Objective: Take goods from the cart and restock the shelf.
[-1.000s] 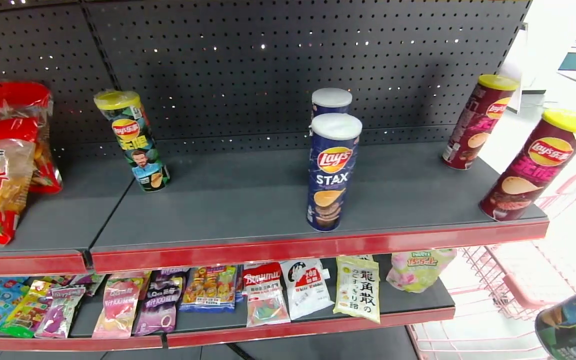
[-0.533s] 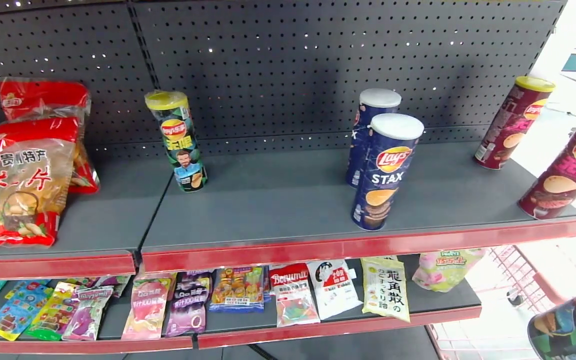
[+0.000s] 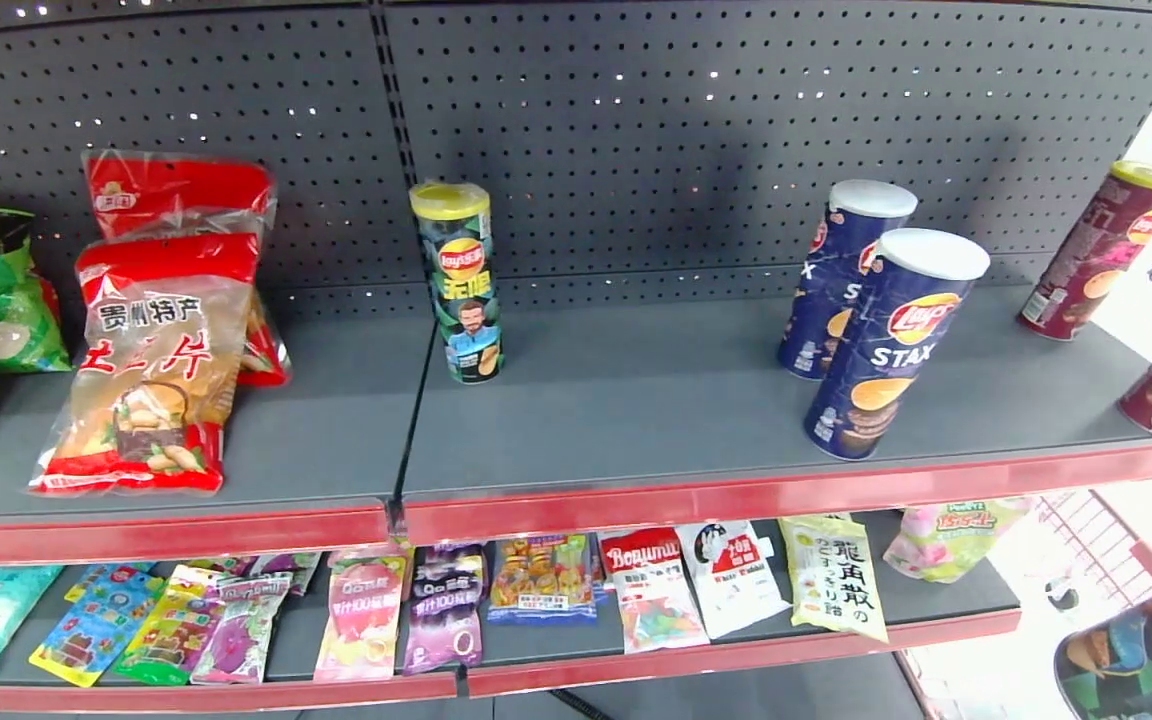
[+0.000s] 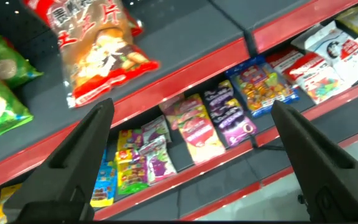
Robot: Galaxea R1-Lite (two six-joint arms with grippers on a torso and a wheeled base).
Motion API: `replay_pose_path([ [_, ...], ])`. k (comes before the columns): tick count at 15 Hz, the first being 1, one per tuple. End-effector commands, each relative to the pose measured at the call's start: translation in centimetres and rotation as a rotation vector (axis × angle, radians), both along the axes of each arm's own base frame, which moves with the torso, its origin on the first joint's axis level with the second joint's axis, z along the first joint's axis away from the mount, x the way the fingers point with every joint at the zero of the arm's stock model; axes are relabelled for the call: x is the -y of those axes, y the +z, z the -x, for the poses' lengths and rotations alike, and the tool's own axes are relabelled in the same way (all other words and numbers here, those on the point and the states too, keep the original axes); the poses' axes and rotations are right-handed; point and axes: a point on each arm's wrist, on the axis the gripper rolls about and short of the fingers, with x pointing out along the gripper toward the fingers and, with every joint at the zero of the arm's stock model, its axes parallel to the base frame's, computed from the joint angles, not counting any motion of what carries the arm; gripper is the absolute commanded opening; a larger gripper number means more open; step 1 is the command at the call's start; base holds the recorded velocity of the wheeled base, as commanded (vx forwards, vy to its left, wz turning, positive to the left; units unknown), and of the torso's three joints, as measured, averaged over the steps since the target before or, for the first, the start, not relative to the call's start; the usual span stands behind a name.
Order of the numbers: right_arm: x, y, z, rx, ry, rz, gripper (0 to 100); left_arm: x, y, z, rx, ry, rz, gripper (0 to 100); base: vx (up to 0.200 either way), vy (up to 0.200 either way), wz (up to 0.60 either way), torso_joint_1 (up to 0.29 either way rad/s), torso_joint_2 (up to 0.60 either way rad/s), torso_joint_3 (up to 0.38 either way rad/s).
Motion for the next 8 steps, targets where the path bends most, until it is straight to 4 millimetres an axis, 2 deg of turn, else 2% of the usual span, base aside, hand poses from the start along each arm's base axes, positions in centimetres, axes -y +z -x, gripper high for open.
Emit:
replay_pose_path([
  [1,0.02,-0.23,0.28,0.007,0.001,0.001,0,-0.06,-0.05,0.15,0.01,-0.003,-0.015,100,0.0,0.0,0.0,0.0,0.0,0.0],
  [8,0.03,-0.7,0.65,0.012,0.007,0.004,0,-0.07,-0.1,0.19,0.018,-0.008,-0.047,100,0.0,0.0,0.0,0.0,0.0,0.0],
])
